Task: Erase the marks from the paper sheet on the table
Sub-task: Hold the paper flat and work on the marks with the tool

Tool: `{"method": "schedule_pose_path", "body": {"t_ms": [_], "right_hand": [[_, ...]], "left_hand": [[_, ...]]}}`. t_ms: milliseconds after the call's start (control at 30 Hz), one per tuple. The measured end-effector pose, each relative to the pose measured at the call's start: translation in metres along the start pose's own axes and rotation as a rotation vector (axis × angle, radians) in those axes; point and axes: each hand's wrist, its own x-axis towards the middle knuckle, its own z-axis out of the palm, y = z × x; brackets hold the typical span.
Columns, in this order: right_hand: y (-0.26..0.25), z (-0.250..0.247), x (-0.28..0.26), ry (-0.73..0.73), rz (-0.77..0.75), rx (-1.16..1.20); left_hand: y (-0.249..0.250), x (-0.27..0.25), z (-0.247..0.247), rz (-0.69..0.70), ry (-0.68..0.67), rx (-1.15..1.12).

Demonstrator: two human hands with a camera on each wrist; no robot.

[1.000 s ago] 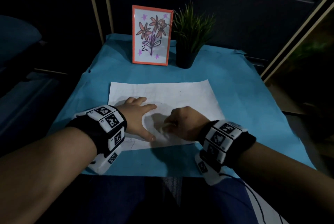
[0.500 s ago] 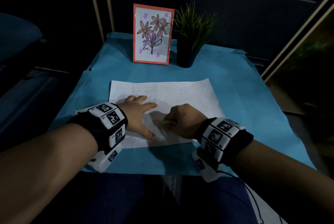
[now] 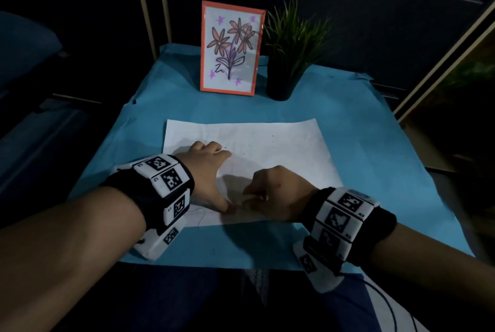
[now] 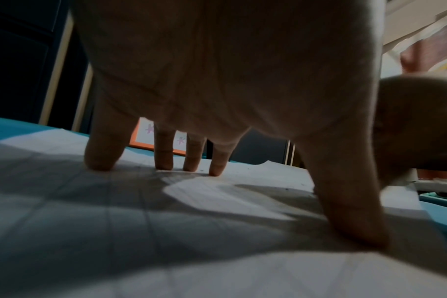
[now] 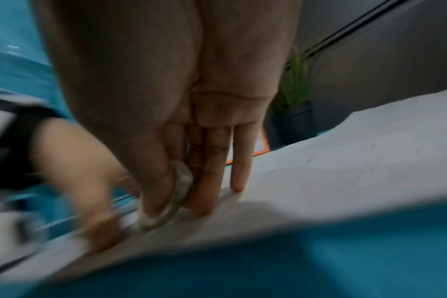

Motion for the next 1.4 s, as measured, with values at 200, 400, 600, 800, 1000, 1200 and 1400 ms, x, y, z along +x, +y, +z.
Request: {"method": "schedule_pose_path", "body": {"t_ms": [200, 400, 600, 800, 1000, 1200, 1400], "right_hand": [[0.009, -0.011, 0.029, 0.115, 0.105, 0.028], [-0.005, 0.004, 0.002, 0.04, -0.009, 0.013], [0.008, -0.01, 0.03, 0.14, 0.115, 0.028], [-0.005, 0.006, 0.003, 0.021, -0.025, 0.013], [0.003, -0.007, 0.027, 0.136, 0.084, -0.009], [-0.01, 0.003, 0.01, 0.005, 0.02, 0.007], [0.007, -0.008, 0.032, 0.127, 0.107, 0.019]], "left_hand": [[-0.001, -0.001, 0.0, 0.003, -0.008, 0.014], [-0.001, -0.004, 0.001, 0.004, -0.068, 0.029], [0.0, -0.004, 0.0, -0.003, -0.057, 0.029], [-0.001, -0.004, 0.002, 0.0, -0.04, 0.034], [0.0, -0.005, 0.001, 0.002, -0.036, 0.023], [0.001, -0.006, 0.0, -0.002, -0.029, 0.023], [0.003, -0.009, -0.003, 0.009, -0.034, 0.04]]}}
